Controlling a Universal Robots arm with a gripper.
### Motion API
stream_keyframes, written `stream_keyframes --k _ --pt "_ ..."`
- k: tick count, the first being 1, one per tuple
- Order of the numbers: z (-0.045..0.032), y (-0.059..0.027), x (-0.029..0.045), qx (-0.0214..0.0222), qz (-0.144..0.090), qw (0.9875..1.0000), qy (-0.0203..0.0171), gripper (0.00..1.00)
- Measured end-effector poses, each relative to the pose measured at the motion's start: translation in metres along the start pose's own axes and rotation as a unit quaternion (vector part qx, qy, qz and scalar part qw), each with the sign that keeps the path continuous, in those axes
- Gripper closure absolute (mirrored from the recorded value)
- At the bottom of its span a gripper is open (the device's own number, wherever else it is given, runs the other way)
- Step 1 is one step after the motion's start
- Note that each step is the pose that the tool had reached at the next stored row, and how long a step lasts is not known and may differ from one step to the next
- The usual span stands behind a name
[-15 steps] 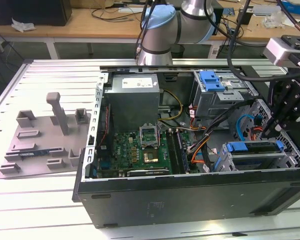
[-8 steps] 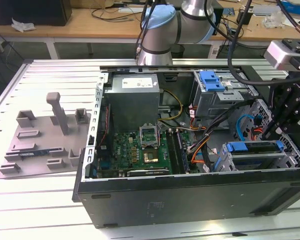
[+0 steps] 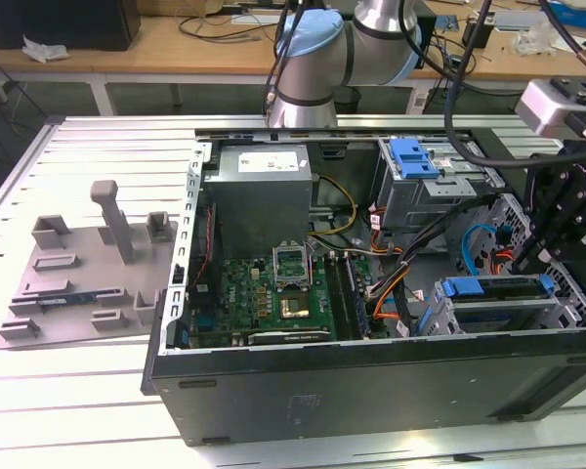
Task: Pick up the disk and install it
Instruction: 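Insert the first disk wire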
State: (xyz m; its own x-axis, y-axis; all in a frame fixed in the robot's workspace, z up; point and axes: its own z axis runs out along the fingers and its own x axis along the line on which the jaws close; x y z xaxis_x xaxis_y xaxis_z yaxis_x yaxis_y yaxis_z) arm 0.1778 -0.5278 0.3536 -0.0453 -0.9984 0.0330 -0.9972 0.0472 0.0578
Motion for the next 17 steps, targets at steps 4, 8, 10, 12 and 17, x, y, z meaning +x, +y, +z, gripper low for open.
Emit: stream_keyframes --k 4,8,10,12,17 --pt "0.0006 0.0005 0.0 0.0013 0.0 1.0 -0.0001 0.84" --pt "0.0011 0.0015 0.0 0.0014 -0.002 1.0 0.0001 0.84" --pt "0.0012 0.0016 0.0001 0.0015 -0.006 1.0 0.0003 0.84" --pt "0.0013 0.0016 0.0 0.0017 -0.011 0.9999 0.0006 0.84" --pt "0.0013 0.0016 0.0001 0.0021 -0.022 0.9998 0.0012 0.84"
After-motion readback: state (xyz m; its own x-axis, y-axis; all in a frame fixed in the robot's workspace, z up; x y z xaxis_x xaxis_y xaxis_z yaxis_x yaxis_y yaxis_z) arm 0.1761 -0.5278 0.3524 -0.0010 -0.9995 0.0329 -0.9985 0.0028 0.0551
